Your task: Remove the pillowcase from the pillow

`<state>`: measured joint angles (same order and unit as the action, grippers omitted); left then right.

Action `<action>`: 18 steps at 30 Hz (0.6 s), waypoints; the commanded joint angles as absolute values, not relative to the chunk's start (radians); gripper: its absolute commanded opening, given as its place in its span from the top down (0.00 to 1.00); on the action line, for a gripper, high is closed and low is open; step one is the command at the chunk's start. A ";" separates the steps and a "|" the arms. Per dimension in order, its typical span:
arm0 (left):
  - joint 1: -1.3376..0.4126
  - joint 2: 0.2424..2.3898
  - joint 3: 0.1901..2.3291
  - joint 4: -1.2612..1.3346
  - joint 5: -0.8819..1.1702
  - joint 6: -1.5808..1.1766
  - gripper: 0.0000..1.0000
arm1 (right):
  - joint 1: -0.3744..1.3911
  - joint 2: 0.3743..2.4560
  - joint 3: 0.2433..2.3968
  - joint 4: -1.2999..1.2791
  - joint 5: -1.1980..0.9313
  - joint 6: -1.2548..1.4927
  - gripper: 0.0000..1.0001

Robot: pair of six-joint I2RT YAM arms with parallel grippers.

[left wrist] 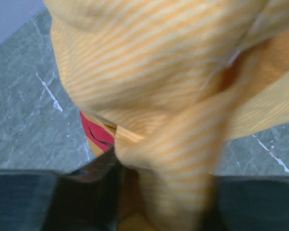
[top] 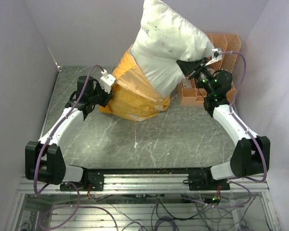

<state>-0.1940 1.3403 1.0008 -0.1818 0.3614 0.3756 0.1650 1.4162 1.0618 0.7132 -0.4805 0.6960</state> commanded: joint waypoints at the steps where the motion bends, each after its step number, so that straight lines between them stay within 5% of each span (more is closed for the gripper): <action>1: -0.216 1.362 0.991 -0.119 0.324 0.375 0.79 | 0.156 1.369 1.102 0.785 -0.442 0.732 1.00; 3: -0.214 1.375 0.986 -0.121 0.272 0.375 0.92 | 0.156 1.364 1.114 0.798 -0.428 0.748 1.00; 18: 0.046 1.459 0.922 -0.138 0.166 0.452 0.93 | 0.139 1.286 1.246 1.000 -0.156 0.896 1.00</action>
<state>-0.0452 1.4517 0.9554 -0.1398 0.2707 0.4126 0.1703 1.3888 1.1671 0.7197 -0.3710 0.8215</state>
